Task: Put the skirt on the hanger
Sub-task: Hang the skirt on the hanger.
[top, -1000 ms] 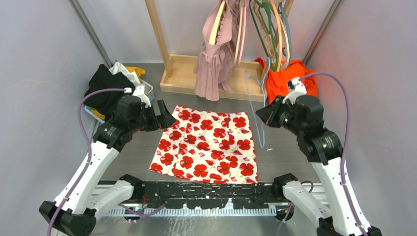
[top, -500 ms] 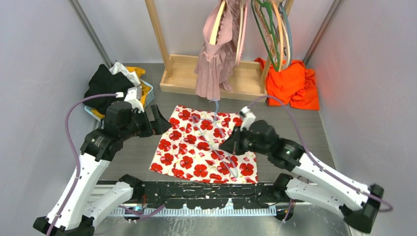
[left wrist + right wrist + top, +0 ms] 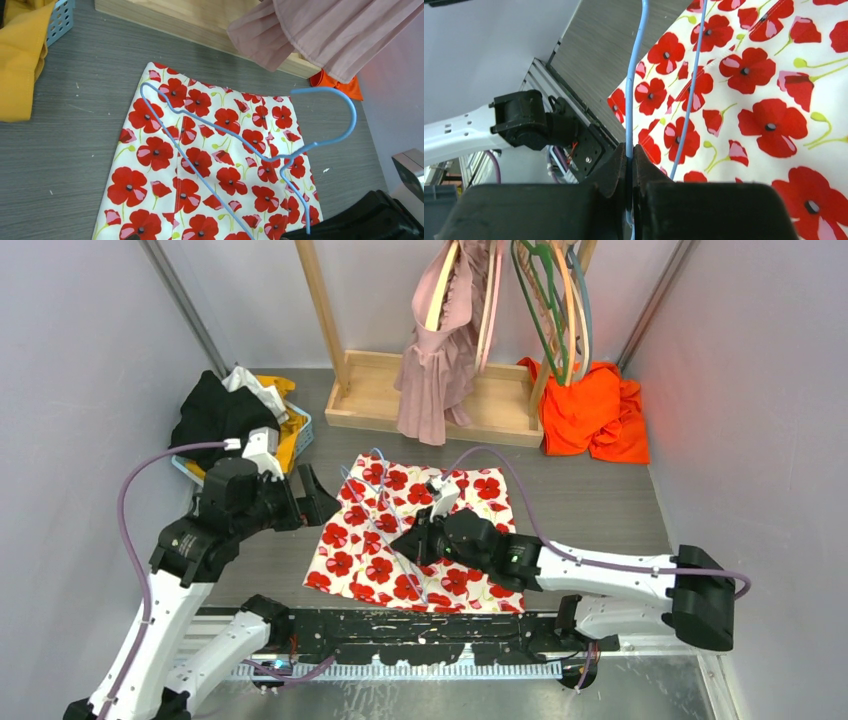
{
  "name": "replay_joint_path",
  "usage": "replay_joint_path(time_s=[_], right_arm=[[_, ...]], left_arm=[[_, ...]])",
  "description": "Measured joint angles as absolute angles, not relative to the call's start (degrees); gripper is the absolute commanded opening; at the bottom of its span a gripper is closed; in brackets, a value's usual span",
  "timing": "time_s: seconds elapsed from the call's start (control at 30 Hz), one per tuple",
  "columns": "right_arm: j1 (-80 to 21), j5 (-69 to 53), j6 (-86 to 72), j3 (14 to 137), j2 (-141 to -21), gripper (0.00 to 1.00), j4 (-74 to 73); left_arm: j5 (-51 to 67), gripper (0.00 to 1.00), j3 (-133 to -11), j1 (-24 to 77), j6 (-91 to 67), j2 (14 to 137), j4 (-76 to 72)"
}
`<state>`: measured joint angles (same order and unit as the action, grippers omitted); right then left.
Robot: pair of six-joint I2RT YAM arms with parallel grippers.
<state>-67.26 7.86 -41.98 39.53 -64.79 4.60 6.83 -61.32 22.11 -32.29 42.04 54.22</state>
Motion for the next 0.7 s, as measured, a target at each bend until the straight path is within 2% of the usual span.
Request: replay_joint_path(time_s=[0.27, 0.7], right_arm=[[-70.04, 13.21, -42.46, 32.8, -73.14, 0.01, 22.68], [-78.41, 17.54, -40.36, 34.02, -98.06, 0.01, 51.11]], left_arm=[[6.57, 0.99, -62.15, 22.11, -32.84, 41.82, 58.13], [6.48, 0.99, -63.75, 22.11, -34.54, 36.97, 62.48]])
